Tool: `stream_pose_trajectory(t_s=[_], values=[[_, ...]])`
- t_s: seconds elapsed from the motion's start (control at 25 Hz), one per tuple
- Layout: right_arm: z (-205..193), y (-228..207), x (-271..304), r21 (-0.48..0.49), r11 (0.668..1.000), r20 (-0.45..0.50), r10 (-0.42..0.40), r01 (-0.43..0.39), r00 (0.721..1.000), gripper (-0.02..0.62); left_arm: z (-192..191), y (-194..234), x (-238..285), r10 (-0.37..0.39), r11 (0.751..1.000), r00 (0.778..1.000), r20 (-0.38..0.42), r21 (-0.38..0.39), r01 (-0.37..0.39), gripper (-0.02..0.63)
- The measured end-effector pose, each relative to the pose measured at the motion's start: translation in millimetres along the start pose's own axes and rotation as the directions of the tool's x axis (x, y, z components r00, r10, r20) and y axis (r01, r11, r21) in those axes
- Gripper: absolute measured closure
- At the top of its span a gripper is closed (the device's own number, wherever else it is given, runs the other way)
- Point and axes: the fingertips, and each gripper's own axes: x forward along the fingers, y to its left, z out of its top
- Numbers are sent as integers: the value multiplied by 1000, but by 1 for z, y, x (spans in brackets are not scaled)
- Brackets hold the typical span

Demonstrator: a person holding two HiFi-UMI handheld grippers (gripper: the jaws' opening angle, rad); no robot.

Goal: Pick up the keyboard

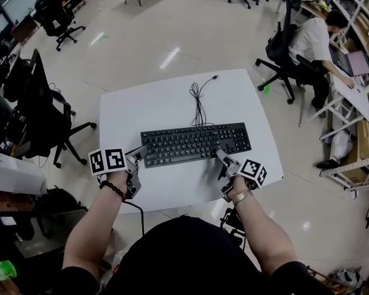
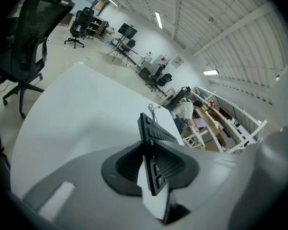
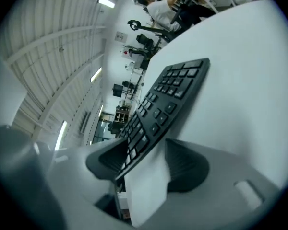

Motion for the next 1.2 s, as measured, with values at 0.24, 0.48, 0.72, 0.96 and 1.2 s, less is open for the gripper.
stream_pose_trajectory(t_s=[0.24, 0.48, 0.72, 0.96, 1.2], values=[[17, -9, 21, 64, 997, 58, 40, -44, 998, 359, -3, -3, 2, -5, 1000, 1000, -8, -2, 5, 526], [20, -7, 25, 24, 997, 66, 68, -69, 996, 396, -9, 1, 4, 0, 1000, 1000, -14, -8, 0, 526], [27, 16, 12, -107, 991, 73, 89, -81, 993, 437, -11, 6, 4, -34, 998, 999, 24, -59, 35, 518], [33, 58, -6, -249, 963, 90, 129, -103, 988, 445, -10, 7, -2, -108, 992, 990, 90, -62, 113, 518], [39, 123, -25, -437, 891, 96, 183, -123, 978, 454, 2, 2, -11, -175, 982, 970, 170, -42, 184, 518]])
